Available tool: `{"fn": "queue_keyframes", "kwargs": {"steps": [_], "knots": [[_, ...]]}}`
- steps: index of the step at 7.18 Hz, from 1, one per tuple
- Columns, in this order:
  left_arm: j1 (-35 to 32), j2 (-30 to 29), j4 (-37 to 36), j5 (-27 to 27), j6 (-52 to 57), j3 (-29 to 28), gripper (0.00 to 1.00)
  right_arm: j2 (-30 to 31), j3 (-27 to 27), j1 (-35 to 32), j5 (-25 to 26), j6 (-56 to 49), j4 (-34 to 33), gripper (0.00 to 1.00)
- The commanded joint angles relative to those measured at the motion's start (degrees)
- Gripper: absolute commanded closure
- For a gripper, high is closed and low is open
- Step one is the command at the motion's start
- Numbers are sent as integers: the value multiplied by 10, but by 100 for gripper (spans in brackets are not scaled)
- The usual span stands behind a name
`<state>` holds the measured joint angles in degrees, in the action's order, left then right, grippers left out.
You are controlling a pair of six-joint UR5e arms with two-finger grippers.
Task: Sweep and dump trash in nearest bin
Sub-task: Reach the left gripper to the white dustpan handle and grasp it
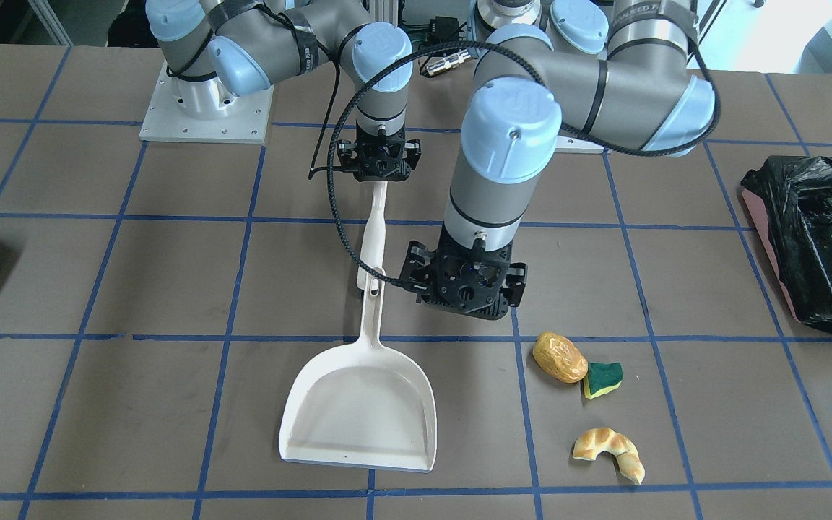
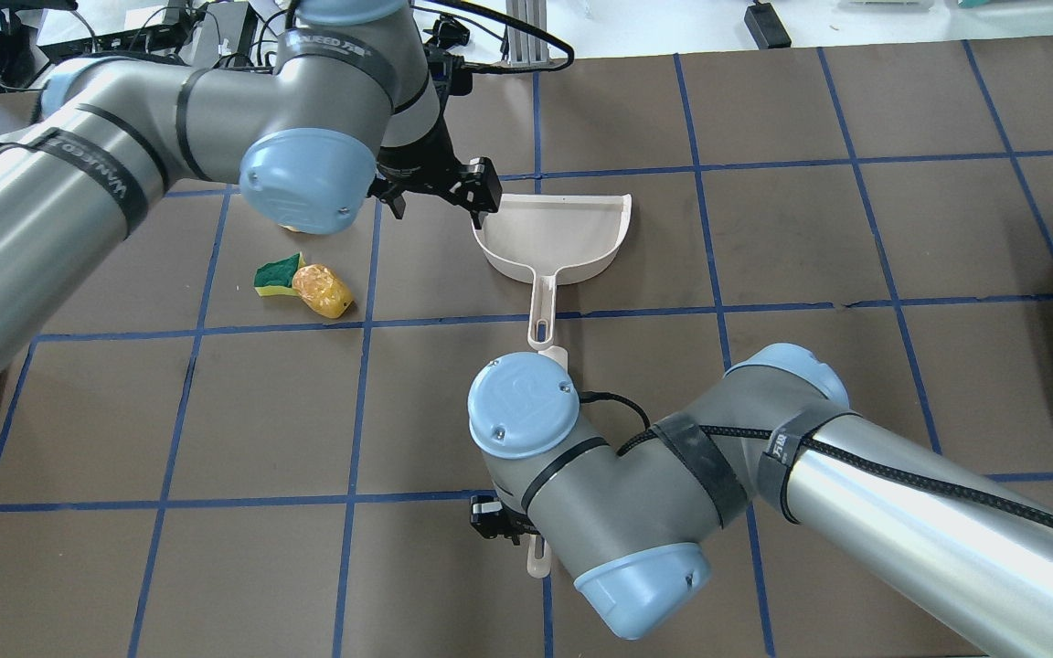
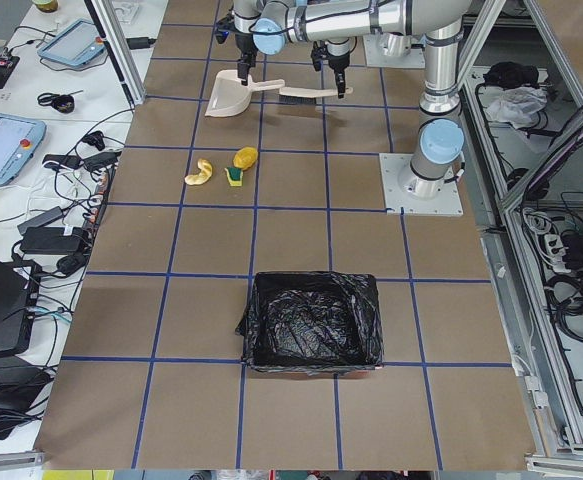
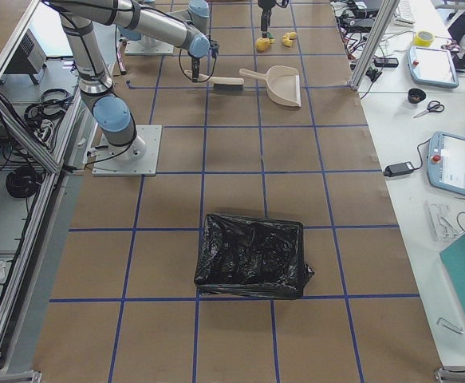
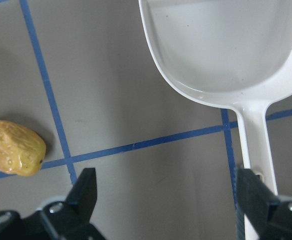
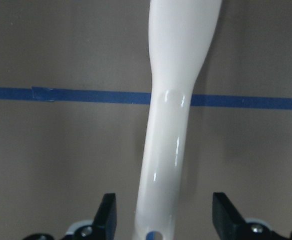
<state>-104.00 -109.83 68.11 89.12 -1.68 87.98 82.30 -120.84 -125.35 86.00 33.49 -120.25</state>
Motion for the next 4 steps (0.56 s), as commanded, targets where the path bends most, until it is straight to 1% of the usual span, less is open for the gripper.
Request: {"fn": "queue_keyframes", "kwargs": {"steps": [1,2,3,4], "knots": [[-39,-52,-43,-1,-7,-4,0,0,0,-2,-6,34,3,27],[-54,-65,-51,0,-24,-4,0,1,0,-2,-6,46,3,27],[-70,-78,-60,-1,-54,-4,0,1,0,-2,-6,48,3,29],[-78,-81,-60,-1,-59,-1,0,0,0,-2,-6,48,3,45]]}}
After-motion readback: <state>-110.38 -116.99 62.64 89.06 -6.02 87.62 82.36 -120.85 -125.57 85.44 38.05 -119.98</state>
